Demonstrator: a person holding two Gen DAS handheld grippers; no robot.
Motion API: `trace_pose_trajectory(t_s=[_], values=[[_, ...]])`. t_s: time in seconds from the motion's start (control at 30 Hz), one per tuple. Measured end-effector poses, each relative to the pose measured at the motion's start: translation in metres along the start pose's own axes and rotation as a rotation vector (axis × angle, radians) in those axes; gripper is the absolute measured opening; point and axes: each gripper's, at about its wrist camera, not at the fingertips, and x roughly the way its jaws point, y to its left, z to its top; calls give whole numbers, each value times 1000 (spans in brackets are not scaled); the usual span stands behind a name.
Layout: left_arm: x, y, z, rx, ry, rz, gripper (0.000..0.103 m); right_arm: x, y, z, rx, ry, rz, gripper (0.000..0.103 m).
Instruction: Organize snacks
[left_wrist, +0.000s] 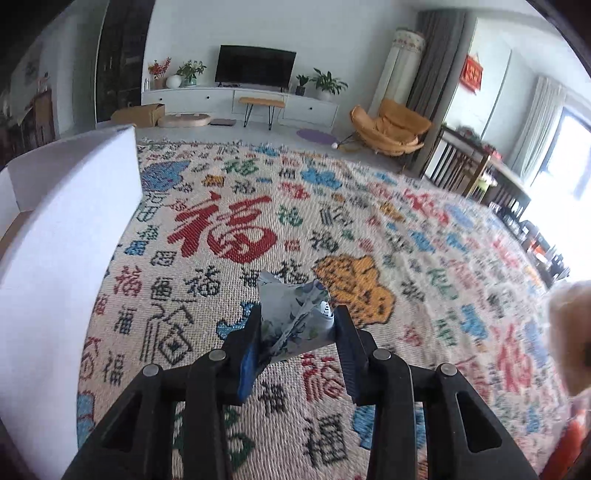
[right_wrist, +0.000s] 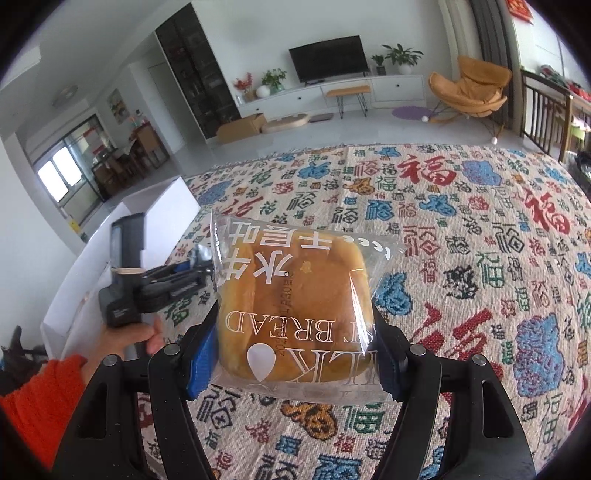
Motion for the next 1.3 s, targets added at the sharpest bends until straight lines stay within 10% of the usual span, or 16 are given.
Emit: trace_pose_trajectory(t_s=[0.2, 0.37, 0.5, 0.63, 1.3], values=[[-151, 32, 27, -122, -125, -90, 37, 10, 72, 40, -40, -16, 142, 73], [-234, 96, 22, -120, -164, 179, 39, 30, 204, 83, -155, -5, 351, 73], [-242, 154, 2, -159, -123, 416, 91, 73, 313, 97, -234, 70, 458, 81], [-229, 187, -21, -220, -75, 469, 91, 112, 375, 100, -312, 124, 407, 86], [-232, 159, -47, -168, -143, 782, 103, 96, 353, 57, -418, 116, 275, 86]])
